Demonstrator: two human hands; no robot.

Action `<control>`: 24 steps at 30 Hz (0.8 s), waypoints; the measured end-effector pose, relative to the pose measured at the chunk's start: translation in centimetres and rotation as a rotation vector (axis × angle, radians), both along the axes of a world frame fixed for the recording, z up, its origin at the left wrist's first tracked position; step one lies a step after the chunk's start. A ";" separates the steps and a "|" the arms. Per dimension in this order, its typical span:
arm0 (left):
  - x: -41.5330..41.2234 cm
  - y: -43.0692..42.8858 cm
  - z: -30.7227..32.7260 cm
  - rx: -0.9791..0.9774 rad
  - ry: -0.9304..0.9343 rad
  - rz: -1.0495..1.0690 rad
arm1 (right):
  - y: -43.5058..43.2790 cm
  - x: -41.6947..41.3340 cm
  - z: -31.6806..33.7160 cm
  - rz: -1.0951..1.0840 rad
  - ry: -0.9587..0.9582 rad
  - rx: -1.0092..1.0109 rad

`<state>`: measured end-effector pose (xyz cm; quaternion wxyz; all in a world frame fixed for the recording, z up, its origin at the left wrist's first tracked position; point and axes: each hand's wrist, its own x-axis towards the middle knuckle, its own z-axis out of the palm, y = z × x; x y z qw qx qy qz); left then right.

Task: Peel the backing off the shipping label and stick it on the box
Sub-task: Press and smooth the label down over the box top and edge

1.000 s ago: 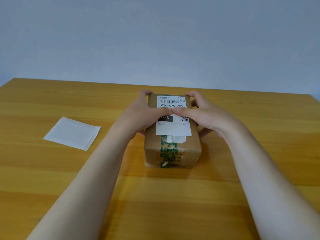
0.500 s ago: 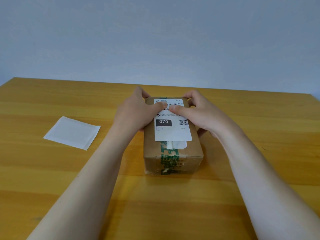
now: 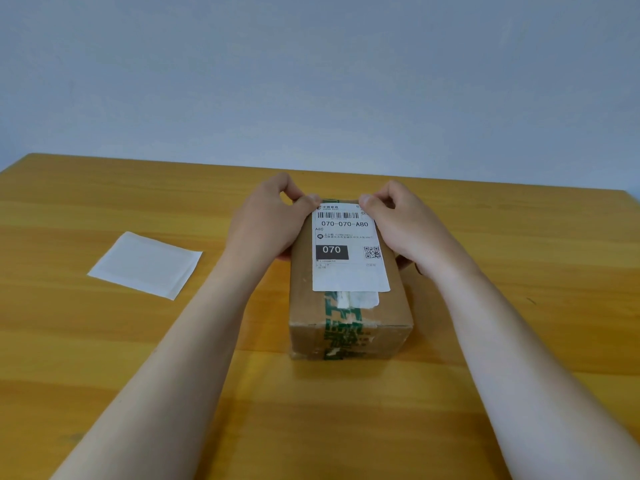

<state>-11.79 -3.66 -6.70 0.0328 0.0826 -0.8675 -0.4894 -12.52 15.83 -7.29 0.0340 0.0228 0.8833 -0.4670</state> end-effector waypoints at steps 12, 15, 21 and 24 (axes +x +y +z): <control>0.4 0.7 0.0 0.339 0.088 -0.089 | 0.1 0.2 0.7 -0.055 0.050 -0.282; 0.4 0.8 0.1 0.349 -0.009 -0.074 | 0.0 0.1 0.4 -0.039 -0.013 -0.319; 0.3 1.1 0.2 0.195 -0.150 -0.029 | -0.6 0.1 0.0 0.008 -0.017 -0.248; 0.4 1.0 0.5 0.125 -0.168 -0.021 | -0.5 0.2 0.1 0.027 -0.025 -0.250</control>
